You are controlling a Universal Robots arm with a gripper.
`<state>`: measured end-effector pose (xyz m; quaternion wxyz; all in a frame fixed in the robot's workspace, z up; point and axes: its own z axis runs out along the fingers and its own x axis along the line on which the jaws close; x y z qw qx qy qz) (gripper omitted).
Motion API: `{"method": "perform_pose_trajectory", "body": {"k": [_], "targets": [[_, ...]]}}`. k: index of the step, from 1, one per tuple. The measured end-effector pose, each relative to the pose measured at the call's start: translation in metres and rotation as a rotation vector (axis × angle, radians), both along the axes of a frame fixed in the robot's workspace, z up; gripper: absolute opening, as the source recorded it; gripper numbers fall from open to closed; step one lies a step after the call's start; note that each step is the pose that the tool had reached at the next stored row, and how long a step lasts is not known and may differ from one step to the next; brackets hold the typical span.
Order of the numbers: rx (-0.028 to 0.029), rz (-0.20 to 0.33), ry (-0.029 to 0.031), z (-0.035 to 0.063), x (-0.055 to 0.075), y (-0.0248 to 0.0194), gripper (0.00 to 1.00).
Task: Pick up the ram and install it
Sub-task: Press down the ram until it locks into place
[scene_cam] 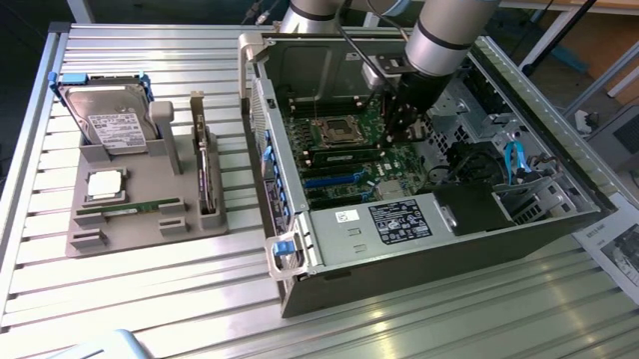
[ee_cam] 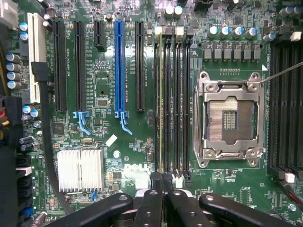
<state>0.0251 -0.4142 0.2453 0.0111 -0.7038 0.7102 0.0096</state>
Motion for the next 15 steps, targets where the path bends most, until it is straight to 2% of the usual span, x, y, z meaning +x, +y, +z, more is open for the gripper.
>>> {"method": "perform_pose_trajectory", "body": {"k": [5,13,15], "targets": [[-0.0001,0.0,0.0158,0.0088,0.0001,0.0,0.1],[-0.0001,0.0,0.0161,0.0089,-0.0005,0.0,0.1],[0.0,0.0,0.0128,0.0089,-0.0019,0.0,0.1]]}}
